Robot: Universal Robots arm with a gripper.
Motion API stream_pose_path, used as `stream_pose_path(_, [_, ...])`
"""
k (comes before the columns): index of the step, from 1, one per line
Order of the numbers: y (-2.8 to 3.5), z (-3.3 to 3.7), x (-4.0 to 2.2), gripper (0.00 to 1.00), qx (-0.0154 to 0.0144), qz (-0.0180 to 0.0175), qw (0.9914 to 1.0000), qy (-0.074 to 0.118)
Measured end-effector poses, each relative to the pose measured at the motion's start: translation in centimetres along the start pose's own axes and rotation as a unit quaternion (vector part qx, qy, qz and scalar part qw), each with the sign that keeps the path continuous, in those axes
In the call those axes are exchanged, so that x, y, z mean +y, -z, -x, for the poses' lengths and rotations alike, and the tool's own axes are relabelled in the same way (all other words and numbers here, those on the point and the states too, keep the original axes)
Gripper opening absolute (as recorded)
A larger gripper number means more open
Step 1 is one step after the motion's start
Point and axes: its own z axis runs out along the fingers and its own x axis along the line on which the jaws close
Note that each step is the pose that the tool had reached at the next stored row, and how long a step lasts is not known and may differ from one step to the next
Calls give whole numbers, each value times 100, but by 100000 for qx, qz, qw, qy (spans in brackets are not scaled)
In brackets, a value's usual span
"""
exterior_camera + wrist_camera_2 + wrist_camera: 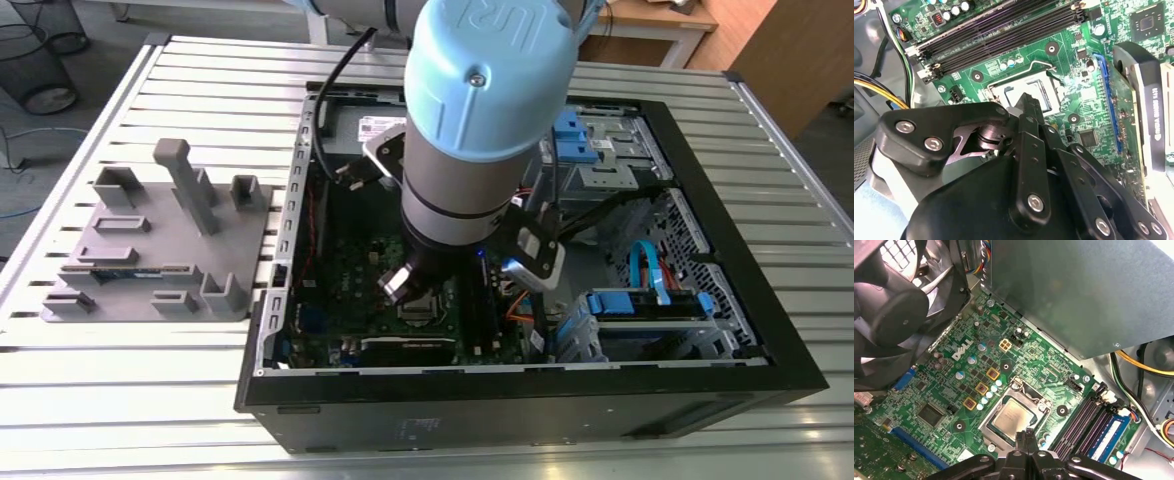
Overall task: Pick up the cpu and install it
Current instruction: 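Install the first cpu locking lever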
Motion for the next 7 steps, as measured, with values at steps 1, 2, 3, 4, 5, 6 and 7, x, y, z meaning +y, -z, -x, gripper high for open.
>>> stream_pose_path(1, [1,1,0,11,-7,5,100000,2])
stream_pose_path(2, [1,0,0,11,-12,7,100000,0])
stream_pose_path(3, [1,1,0,11,-15,8,100000,1])
stream_pose_path(4, [6,1,1,11,-1,1,100000,-1])
stream_pose_path(5, [9,1,1,11,-4,3,100000,-3])
stream_pose_path(6, [9,1,1,11,-2,1,100000,-2])
stream_pose_path(7, [10,1,2,11,-2,3,100000,0])
